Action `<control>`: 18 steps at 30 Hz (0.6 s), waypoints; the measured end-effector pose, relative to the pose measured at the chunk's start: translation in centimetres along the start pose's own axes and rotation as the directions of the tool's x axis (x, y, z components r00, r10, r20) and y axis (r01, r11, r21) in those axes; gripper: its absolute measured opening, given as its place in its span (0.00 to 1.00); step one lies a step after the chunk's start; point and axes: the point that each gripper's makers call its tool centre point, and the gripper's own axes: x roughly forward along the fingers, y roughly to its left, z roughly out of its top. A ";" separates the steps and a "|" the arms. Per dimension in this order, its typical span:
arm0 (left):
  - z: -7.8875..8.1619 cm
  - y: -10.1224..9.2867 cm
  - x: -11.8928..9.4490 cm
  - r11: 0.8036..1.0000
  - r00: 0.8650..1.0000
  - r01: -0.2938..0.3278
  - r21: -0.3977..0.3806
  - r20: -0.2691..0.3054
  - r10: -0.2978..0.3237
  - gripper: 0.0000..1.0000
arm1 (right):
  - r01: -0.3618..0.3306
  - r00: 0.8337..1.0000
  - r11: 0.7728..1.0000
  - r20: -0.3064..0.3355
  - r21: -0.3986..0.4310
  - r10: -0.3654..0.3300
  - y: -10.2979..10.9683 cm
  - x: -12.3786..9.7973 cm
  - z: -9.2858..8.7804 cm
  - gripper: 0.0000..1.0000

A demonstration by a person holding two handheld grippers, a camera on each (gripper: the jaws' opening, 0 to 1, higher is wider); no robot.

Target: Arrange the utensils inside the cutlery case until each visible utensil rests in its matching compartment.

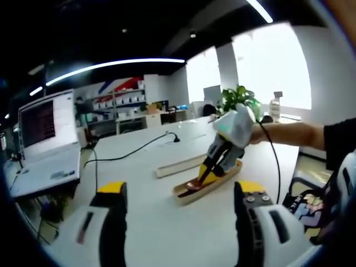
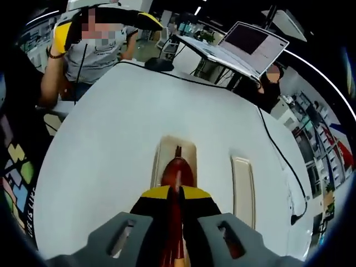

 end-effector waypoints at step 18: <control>0.4 -0.4 1.3 0.990 0.995 0.081 -0.114 0.068 -0.073 0.77 | 0.165 0.946 0.931 0.214 0.327 -0.243 -7.3 -9.1 -2.8 0.08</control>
